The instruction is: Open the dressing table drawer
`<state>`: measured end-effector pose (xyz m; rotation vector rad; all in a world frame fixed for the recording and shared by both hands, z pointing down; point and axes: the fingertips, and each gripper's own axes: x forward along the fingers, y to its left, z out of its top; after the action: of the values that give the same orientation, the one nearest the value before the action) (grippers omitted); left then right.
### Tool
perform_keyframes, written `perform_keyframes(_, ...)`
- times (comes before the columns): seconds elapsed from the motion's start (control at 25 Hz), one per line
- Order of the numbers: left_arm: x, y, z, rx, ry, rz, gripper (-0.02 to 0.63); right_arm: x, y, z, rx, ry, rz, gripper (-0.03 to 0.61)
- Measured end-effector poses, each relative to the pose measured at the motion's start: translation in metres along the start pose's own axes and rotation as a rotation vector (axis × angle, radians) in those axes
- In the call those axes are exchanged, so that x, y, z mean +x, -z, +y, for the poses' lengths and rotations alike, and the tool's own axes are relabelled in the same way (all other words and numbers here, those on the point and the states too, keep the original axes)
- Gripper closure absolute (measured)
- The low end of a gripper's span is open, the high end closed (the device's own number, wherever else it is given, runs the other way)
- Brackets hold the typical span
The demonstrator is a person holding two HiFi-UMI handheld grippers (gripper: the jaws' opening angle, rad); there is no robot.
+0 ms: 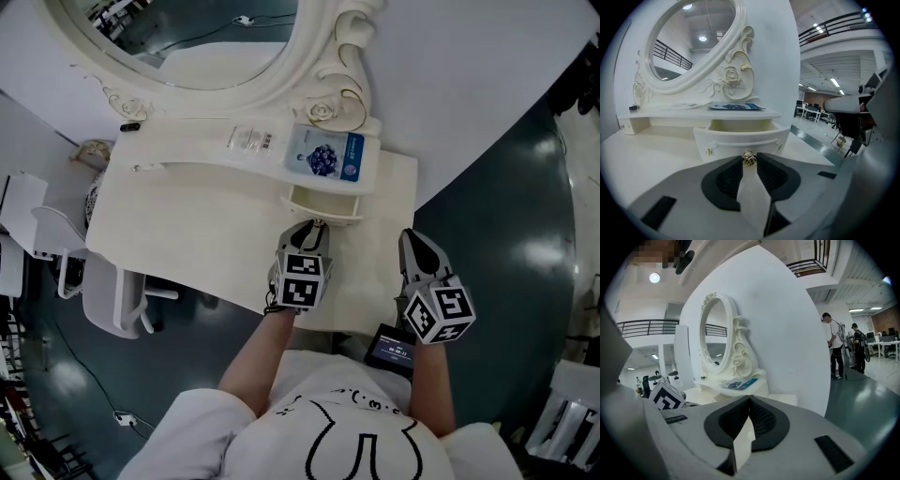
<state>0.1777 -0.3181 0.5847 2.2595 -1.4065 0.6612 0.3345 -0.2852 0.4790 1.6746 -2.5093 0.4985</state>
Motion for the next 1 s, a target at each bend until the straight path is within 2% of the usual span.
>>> perform_keyframes(1.0, -0.019, 0.014, -0.004, 0.008, -0.011, 0.005, 0.503, -0.012, 0.003, 0.012, 0.003, -0.012, -0.016, 0.561)
